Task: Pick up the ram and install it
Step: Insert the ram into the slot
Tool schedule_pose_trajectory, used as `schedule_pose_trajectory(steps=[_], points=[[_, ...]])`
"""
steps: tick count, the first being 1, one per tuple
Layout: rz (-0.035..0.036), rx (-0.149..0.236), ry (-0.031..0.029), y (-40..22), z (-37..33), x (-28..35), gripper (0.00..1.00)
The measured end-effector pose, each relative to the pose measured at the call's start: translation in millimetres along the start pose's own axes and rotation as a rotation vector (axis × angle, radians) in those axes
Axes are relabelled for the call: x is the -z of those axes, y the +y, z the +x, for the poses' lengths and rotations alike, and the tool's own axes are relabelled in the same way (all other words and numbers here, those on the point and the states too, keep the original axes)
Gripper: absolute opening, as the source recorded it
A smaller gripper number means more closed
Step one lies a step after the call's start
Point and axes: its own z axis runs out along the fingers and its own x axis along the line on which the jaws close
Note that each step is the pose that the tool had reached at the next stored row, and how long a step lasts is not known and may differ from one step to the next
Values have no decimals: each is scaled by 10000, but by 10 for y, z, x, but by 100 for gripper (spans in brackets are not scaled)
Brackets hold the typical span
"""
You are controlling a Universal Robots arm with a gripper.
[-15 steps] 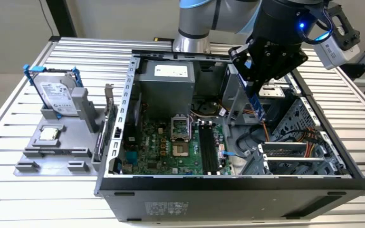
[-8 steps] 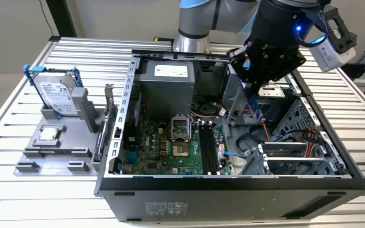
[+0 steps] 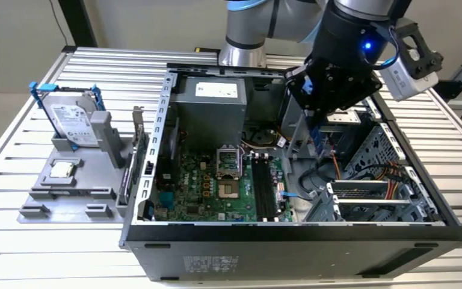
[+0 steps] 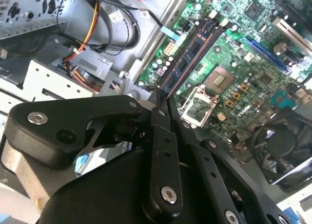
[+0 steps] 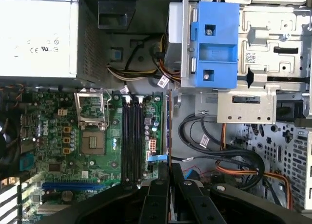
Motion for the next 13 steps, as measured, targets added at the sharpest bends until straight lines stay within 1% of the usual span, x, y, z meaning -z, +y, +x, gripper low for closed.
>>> schedule_pose_trajectory(steps=[6, 9, 11, 13], points=[[12, -500, -17, -4, 42, -92, 0], [14, -558, -18, -6, 56, -142, 0], [14, -561, -19, -7, 66, -162, 0], [14, -568, -19, -8, 83, -199, 0]])
